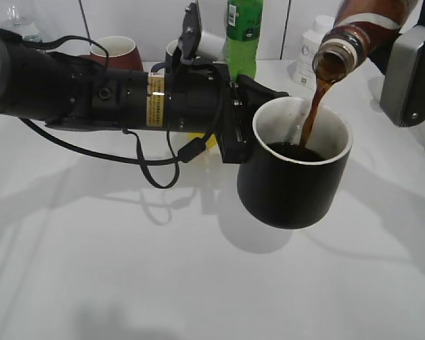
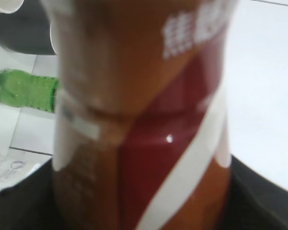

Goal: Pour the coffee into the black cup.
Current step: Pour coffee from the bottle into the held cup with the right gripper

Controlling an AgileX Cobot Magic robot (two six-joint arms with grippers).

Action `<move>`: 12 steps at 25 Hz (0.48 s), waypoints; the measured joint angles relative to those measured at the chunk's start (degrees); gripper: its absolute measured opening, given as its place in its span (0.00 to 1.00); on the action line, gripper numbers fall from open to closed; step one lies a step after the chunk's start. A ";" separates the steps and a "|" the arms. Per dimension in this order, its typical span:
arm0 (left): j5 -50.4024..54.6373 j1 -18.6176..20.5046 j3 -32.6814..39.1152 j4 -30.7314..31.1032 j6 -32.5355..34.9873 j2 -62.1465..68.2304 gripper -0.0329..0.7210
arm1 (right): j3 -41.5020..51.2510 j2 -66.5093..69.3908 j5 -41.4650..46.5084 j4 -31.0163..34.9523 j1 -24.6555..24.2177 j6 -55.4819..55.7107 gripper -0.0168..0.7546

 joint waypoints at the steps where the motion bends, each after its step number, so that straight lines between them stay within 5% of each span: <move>1: 0.00 0.00 0.00 0.00 -0.06 0.00 0.10 | 0.00 0.00 0.00 0.00 0.00 -0.19 0.71; 12: 0.00 0.00 0.00 0.00 -0.86 0.00 0.10 | 0.00 0.00 0.00 0.06 0.00 -2.76 0.71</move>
